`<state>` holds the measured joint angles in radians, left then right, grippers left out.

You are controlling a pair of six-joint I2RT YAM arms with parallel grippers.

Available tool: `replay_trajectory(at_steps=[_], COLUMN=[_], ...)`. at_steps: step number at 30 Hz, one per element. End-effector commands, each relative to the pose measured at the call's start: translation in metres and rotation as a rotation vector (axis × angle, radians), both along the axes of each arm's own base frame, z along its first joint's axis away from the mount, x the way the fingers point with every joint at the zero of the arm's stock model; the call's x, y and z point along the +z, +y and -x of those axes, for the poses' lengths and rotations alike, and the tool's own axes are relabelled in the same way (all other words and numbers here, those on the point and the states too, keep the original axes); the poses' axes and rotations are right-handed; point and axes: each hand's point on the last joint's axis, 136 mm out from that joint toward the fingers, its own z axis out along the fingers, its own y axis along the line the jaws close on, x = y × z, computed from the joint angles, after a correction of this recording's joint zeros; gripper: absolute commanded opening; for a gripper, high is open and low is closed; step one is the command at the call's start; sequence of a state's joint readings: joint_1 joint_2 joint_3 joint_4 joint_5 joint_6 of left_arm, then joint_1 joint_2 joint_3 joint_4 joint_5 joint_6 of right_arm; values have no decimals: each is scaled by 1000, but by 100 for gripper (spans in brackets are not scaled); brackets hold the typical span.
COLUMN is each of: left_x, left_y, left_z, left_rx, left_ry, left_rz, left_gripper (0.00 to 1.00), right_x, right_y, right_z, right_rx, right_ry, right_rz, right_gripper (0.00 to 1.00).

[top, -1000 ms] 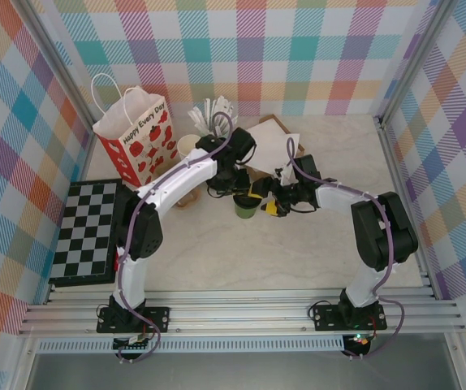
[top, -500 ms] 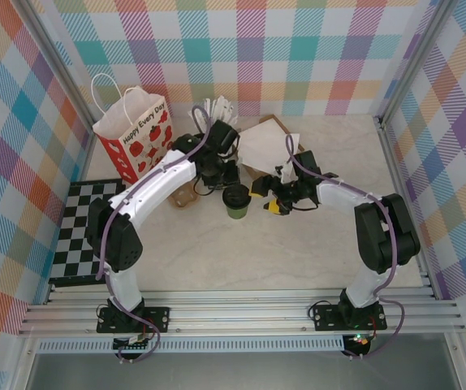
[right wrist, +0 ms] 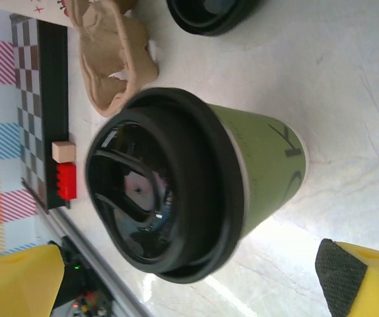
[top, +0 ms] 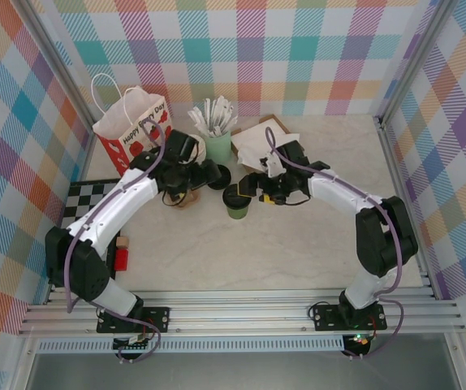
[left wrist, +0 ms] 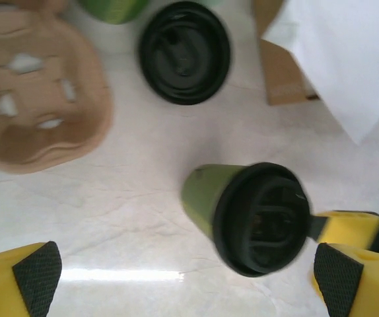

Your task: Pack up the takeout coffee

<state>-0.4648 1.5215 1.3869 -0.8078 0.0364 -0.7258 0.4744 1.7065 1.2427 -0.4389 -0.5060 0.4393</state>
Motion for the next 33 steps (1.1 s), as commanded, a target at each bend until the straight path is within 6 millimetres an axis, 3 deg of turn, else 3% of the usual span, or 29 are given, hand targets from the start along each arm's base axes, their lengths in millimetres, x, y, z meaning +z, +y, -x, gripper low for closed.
replay_trajectory(at_steps=[1, 5, 9, 21, 28, 33], left_x=[-30, -65, -83, -106, -110, -109], left_y=[19, 10, 5, -14, -17, -15], left_z=[8, 19, 19, 16, 15, 15], left_rx=[96, 99, 100, 45, 36, 35], left_ry=[70, 172, 215, 277, 289, 288], left_rz=[-35, -3, -14, -22, -28, -37], left_gripper=[100, 100, 100, 100, 100, 100], right_x=[1, 1, -3, -9, -20, -24], right_y=[-4, 3, 9, 31, 32, 24], right_z=[0, -2, -4, -2, -8, -8], right_rx=[94, 142, 160, 203, 168, 140], right_ry=[-78, -84, -83, -74, -44, -38], right_rz=[116, 160, 208, 238, 284, 321], right_gripper=[100, 100, 100, 100, 100, 81])
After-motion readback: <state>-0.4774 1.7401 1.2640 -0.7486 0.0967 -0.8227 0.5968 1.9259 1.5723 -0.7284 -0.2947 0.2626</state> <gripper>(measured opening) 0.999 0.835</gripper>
